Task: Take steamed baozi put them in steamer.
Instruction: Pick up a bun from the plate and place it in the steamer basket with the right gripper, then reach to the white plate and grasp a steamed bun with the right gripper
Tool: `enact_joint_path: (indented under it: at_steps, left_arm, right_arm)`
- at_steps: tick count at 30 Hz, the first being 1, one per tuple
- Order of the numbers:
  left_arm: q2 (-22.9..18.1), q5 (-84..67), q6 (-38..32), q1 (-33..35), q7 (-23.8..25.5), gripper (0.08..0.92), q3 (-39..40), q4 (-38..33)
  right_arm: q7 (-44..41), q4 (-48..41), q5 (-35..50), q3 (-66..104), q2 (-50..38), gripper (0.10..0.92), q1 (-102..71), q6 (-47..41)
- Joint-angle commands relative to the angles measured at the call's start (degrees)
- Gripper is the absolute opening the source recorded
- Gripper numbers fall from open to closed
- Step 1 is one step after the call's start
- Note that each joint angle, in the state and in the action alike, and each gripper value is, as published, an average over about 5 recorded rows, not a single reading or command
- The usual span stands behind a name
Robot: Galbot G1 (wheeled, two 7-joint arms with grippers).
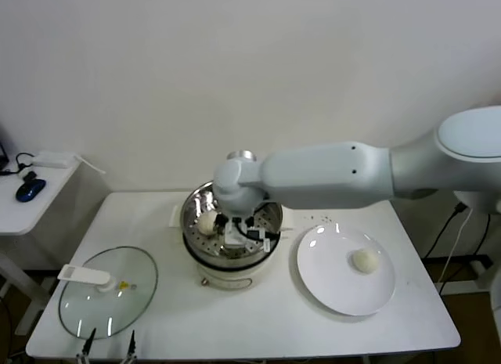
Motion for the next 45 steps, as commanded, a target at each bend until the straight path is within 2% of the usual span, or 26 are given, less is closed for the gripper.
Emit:
enact_joint_path:
  at_steps: [1, 3, 7, 11, 16, 21, 24, 33, 45]
  left_arm:
    - [-0.13, -0.02, 0.03, -0.03, -0.02, 0.823, 0.10, -0.13]
    - [-0.19, 0.03, 0.07, -0.01, -0.02, 0.823, 0.16, -0.25]
    - [-0.22, 0.09, 0.14, 0.22, 0.00, 0.823, 0.07, -0.52]
    - [-0.25, 0.09, 0.28, 0.49, 0.04, 0.823, -0.07, -0.94]
    - [-0.33, 0.25, 0.41, 0.61, 0.13, 0.823, 0.12, -1.34]
    - [-0.33, 0.64, 0.46, 0.38, 0.15, 0.823, 0.90, -1.35]
    - [-0.24, 0.69, 0.52, 0.23, 0.21, 0.823, 1.24, -1.42]
    - [-0.20, 0.65, 0.31, 0.05, 0.19, 0.823, 1.28, -0.98]
    - [-0.86, 0.83, 0.38, 0.04, 0.17, 0.823, 0.99, -1.22]
  right_arm:
    - [1.33, -2.96, -5.22, 1.25, 3.31, 0.618, -4.95, -0.73]
    - [1.97, -2.82, -4.62, 1.70, 2.64, 0.638, -4.45, -1.01]
    - [1.53, -1.43, 1.37, 1.62, 0.51, 0.741, -0.90, -1.06]
    - [-0.29, 0.40, 11.67, -2.05, -3.13, 0.812, 7.37, -0.30]
    - [-2.90, -0.32, 28.08, -13.39, -10.23, 0.822, 18.70, -1.44]
    - [-1.95, -0.71, 49.25, -24.39, -18.99, 0.823, 23.51, -14.53]
    - [0.12, -0.99, 55.44, -27.11, -23.64, 0.823, 22.10, -20.44]
    - [0.83, -8.60, 43.31, -24.62, -32.26, 0.823, 8.36, -21.72]
    - [1.07, -18.57, 31.07, -13.98, -31.82, 0.823, -7.71, -21.08]
